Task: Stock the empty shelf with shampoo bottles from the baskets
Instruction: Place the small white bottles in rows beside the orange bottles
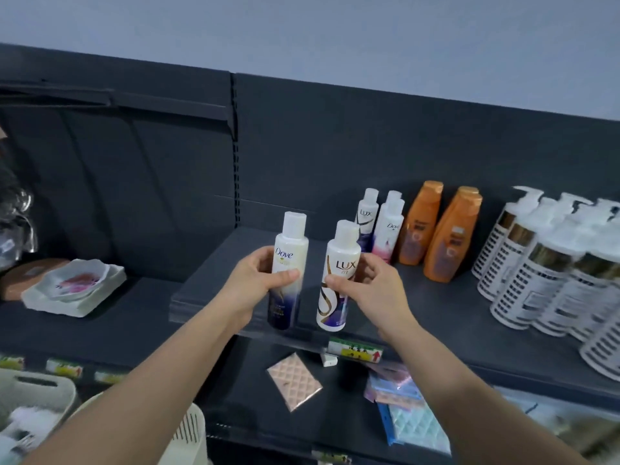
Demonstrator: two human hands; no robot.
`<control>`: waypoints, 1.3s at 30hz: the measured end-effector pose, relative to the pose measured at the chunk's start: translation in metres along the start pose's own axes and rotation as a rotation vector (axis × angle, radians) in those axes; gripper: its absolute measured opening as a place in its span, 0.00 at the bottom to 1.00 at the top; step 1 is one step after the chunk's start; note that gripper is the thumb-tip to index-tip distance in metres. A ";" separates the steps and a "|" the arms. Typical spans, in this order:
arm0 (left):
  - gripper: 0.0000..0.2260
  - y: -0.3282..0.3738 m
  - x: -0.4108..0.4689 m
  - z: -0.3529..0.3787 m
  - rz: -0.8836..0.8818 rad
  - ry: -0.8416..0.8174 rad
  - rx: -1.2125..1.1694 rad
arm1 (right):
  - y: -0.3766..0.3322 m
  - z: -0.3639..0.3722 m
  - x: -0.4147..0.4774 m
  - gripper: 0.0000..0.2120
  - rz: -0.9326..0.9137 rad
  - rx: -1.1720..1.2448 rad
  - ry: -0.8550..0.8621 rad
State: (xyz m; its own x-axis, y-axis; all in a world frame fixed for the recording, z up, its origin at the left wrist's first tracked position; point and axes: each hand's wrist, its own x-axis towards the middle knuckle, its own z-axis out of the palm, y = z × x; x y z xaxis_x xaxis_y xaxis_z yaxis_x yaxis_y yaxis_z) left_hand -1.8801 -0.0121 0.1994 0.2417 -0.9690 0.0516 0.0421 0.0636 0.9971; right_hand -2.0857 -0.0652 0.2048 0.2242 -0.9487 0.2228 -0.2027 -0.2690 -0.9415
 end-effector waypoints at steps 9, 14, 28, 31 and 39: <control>0.20 -0.004 0.067 0.072 0.027 0.017 0.014 | 0.030 -0.055 0.055 0.22 0.017 -0.072 0.034; 0.18 -0.009 0.107 0.094 0.044 0.021 0.091 | 0.047 -0.065 0.077 0.21 0.033 -0.081 0.063; 0.18 -0.037 0.206 0.127 0.009 -0.072 0.199 | 0.085 -0.077 0.124 0.20 0.120 -0.089 0.147; 0.18 -0.043 0.218 0.132 0.009 -0.070 0.201 | 0.087 -0.078 0.130 0.20 0.112 -0.108 0.156; 0.18 -0.051 0.234 0.141 0.020 -0.087 0.179 | 0.092 -0.078 0.142 0.19 0.094 -0.154 0.192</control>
State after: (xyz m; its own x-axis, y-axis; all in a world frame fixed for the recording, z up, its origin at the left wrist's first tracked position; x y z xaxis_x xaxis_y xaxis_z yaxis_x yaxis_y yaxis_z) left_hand -1.9621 -0.2757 0.1690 0.1558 -0.9854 0.0680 -0.1372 0.0466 0.9895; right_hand -2.1469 -0.2377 0.1698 0.0153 -0.9809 0.1940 -0.3601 -0.1864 -0.9141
